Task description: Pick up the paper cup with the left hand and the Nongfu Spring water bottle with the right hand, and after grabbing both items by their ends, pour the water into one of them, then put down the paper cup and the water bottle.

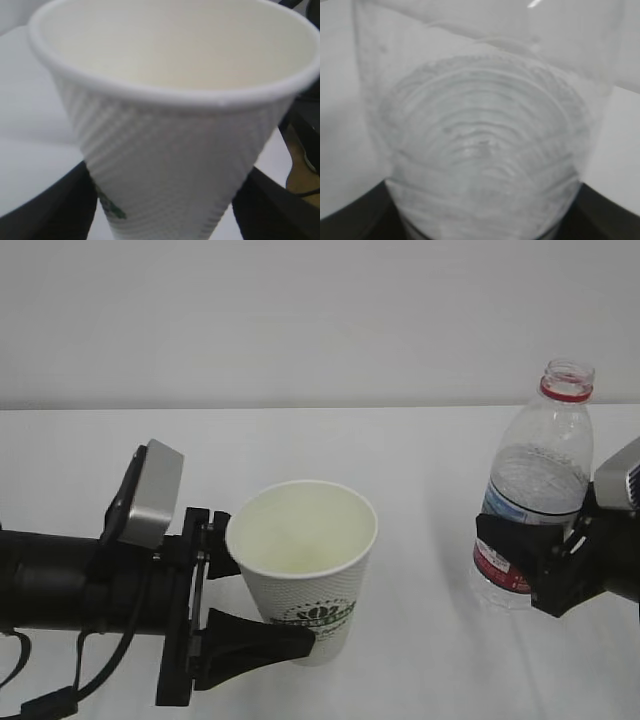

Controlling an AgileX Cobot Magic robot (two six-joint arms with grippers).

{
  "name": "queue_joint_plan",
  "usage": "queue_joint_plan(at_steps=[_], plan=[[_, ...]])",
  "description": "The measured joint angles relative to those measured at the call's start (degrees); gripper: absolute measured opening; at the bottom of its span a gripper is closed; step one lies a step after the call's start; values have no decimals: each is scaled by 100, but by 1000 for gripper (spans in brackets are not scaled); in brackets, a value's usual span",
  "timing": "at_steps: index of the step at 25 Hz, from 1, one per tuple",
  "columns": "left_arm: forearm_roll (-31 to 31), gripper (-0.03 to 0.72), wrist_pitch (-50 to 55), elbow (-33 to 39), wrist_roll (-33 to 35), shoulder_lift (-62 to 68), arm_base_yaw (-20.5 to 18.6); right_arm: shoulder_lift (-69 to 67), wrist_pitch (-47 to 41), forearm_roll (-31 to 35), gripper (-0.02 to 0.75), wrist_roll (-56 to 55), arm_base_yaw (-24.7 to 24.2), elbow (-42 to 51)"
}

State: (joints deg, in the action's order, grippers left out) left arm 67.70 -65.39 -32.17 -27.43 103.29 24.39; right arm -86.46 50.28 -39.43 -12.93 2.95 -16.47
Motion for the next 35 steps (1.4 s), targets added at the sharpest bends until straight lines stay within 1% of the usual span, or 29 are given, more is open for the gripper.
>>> queue_joint_plan(at_steps=[4, 14, 16, 23, 24, 25, 28, 35], plan=[[-345, 587, -3, 0, 0, 80, 219, 0, 22, -12, 503, -77, 0, 0], [-459, 587, 195, 0, 0, 80, 241, 10, 117, -238, 503, -112, 0, 0], [-459, 585, 195, 0, 0, 80, 241, 10, 117, -306, 503, -121, 0, 0], [-124, 557, 184, 0, 0, 80, 241, 10, 117, -409, 503, -121, 0, 0], [-110, 555, 184, 0, 0, 80, 241, 10, 117, -409, 503, -121, 0, 0], [-97, 573, 184, 0, 0, 80, 241, 10, 117, -412, 503, -121, 0, 0], [-86, 556, 184, 0, 0, 80, 241, 10, 117, -471, 503, -121, 0, -104], [-77, 554, 184, 0, 0, 80, 241, 10, 131, -626, 503, -121, 0, -383]])
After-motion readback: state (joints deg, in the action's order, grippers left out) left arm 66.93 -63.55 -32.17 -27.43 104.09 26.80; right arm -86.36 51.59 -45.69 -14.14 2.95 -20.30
